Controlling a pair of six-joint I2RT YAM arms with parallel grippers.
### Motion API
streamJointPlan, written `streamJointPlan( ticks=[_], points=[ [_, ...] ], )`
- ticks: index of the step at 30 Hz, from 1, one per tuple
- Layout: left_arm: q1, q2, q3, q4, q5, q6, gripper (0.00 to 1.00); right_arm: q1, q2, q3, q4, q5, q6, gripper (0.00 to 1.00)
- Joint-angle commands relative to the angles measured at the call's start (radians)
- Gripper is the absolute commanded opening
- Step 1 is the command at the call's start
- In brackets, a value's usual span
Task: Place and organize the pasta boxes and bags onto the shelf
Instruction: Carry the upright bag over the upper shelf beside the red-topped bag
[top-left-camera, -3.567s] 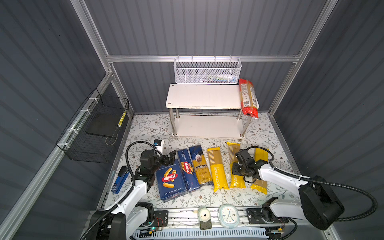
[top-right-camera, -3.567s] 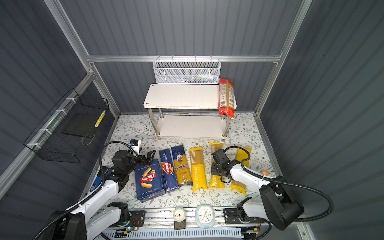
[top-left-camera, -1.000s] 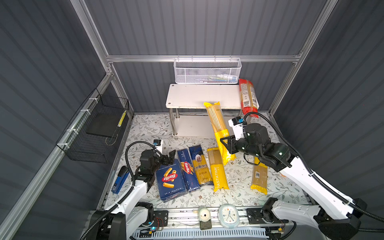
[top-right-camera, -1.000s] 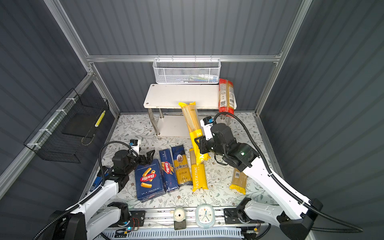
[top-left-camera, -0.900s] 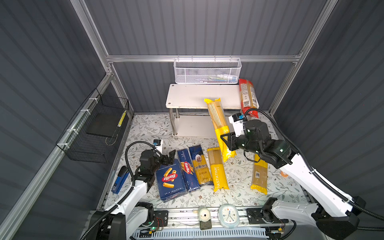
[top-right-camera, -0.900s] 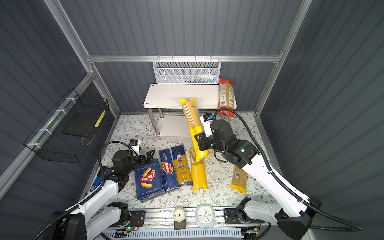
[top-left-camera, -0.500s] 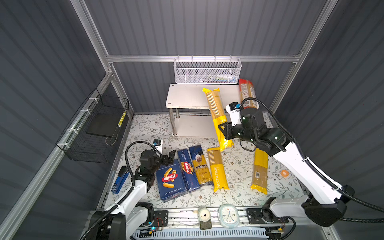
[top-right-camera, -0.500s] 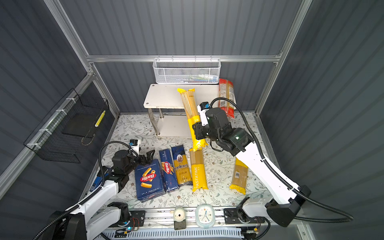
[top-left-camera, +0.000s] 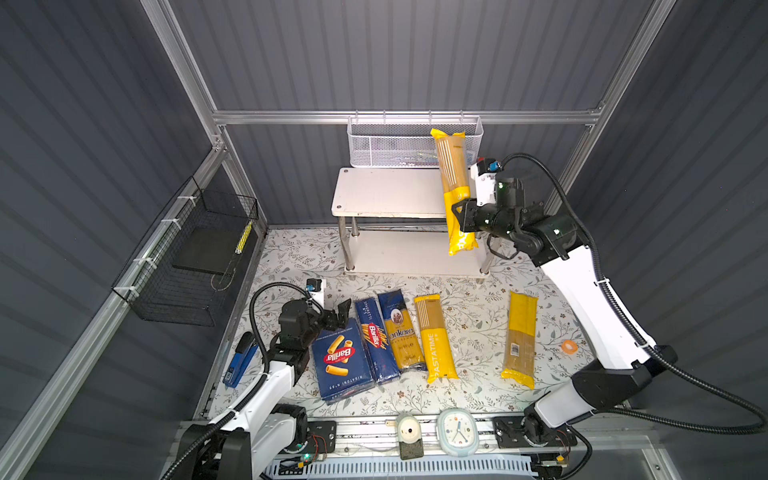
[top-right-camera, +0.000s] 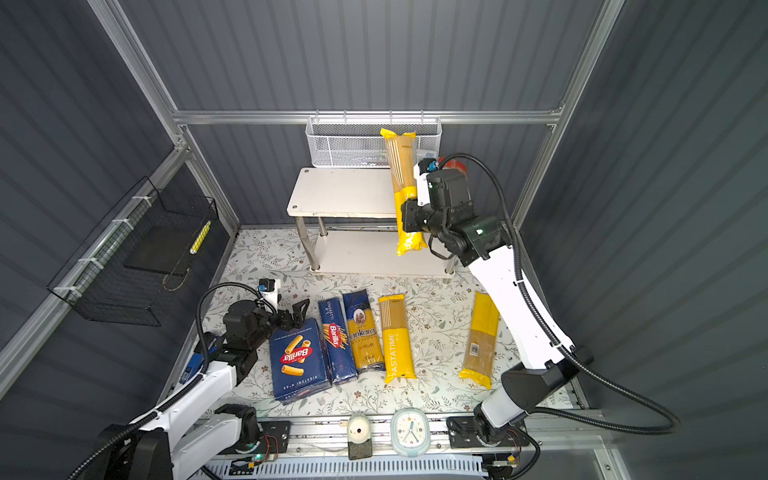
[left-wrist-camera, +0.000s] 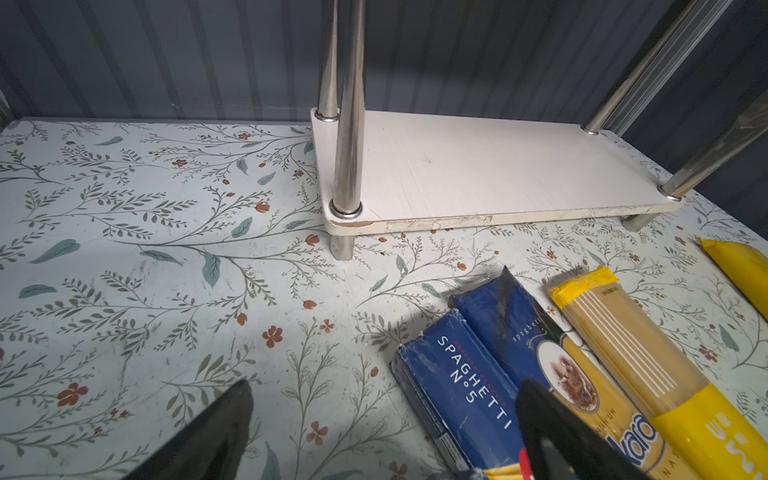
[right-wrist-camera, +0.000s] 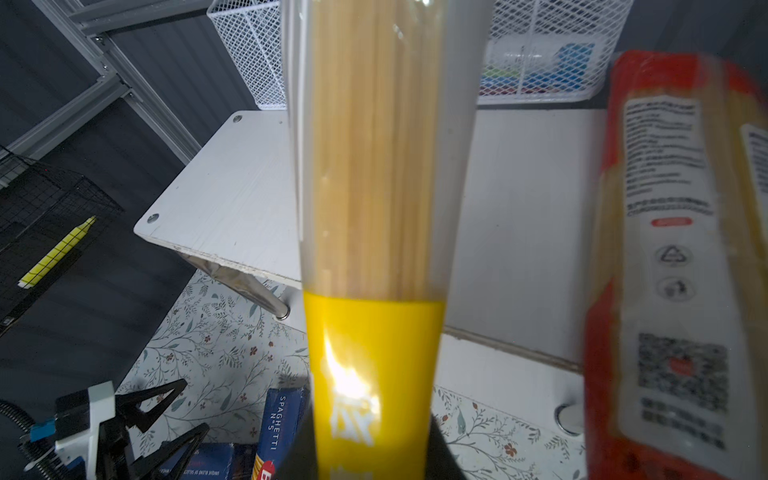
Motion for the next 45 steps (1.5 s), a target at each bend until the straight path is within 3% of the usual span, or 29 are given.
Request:
streamJointPlan(
  ticks=[1, 8, 29, 45],
  points=[
    [0.001, -0.011, -0.012, 0.018, -0.007, 0.0, 0.99, -0.019, 0.025, 0.129, 0.053, -0.003, -0.038, 0.03],
    [0.001, -0.013, -0.013, 0.018, -0.014, -0.001, 1.0, -0.04, 0.13, 0.282, -0.028, 0.058, -0.067, 0.04],
    [0.001, -0.036, -0.028, 0.022, -0.033, -0.004, 1.0, -0.119, 0.239, 0.366, -0.042, 0.049, 0.023, 0.05],
    [0.001, -0.024, -0.02, 0.02, -0.035, -0.006, 1.0, -0.14, 0.291, 0.379, -0.057, 0.05, 0.052, 0.13]
  ],
)
